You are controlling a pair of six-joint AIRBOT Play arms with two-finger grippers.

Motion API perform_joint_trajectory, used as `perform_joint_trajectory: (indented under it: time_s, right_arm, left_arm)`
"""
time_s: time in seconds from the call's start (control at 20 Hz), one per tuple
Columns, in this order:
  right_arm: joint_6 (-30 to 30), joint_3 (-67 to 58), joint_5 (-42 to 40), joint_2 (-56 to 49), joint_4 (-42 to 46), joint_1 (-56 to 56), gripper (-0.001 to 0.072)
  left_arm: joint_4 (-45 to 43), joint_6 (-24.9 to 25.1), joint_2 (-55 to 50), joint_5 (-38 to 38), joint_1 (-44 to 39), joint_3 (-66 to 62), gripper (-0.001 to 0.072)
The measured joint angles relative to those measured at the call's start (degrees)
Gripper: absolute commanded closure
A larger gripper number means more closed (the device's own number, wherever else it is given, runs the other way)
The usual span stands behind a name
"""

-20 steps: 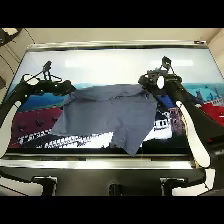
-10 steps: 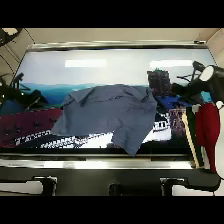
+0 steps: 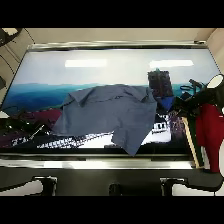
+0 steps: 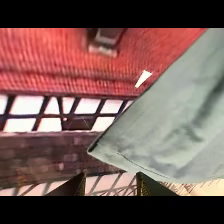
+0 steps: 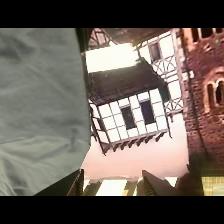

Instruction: Fold the shirts.

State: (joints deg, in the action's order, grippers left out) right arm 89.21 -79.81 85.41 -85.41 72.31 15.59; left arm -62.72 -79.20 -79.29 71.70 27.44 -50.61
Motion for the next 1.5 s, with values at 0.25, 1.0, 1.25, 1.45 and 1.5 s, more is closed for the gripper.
perform_joint_trajectory:
  time_s: [0.25,1.0,1.25,1.45,1.5]
  right_arm:
    - [-0.92,0.42,1.25,0.02,-0.83,0.13,0.0275]
    - [-3.96,17.03,-2.36,2.27,-7.52,0.13,0.0255]
    - [-6.62,25.83,-12.41,0.57,-16.74,0.13,0.028]
    - [-8.39,27.76,-18.67,-1.09,-24.13,-0.11,0.0324]
    - [-8.52,27.96,-20.44,-1.27,-25.0,-0.68,0.0413]
  left_arm:
    - [1.88,1.49,-1.2,-2.01,0.2,1.92,0.0331]
    - [2.6,3.19,-1.4,-9.84,-3.56,2.73,0.0681]
    - [1.49,4.22,0.04,-9.68,-3.54,2.78,0.0681]
    - [2.25,4.85,1.07,-8.39,-3.56,2.73,0.068]
    - [2.25,4.92,1.27,-8.13,-3.56,2.73,0.068]
